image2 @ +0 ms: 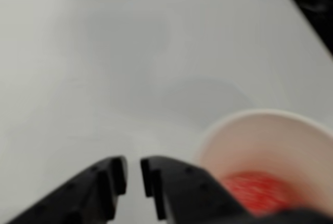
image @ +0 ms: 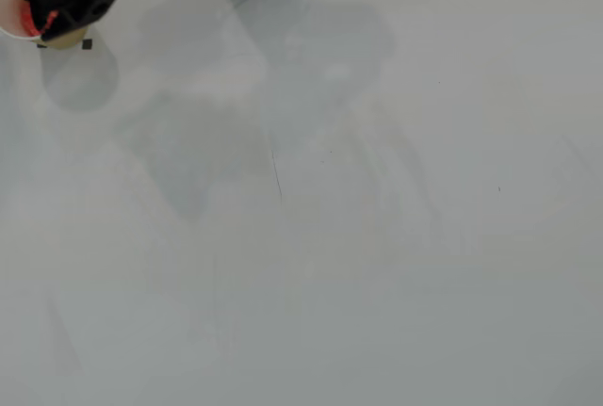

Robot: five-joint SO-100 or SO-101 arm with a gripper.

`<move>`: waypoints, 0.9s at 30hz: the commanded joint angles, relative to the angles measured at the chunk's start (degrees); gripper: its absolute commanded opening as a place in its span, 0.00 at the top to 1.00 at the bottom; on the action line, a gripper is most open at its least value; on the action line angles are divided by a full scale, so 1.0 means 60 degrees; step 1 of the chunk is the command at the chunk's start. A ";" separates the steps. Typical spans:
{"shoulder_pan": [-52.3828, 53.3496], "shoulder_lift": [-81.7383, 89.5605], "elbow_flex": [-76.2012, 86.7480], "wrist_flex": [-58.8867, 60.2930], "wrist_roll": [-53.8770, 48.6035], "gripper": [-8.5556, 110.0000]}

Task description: Pick up the cube and drop it in the cup.

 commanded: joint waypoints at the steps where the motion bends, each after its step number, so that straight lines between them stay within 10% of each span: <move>1: -0.0967 0.1113 0.0029 -0.0322 -0.0029 0.93; 27: -0.8115 0.5186 0.5713 -0.1040 -0.0190 0.93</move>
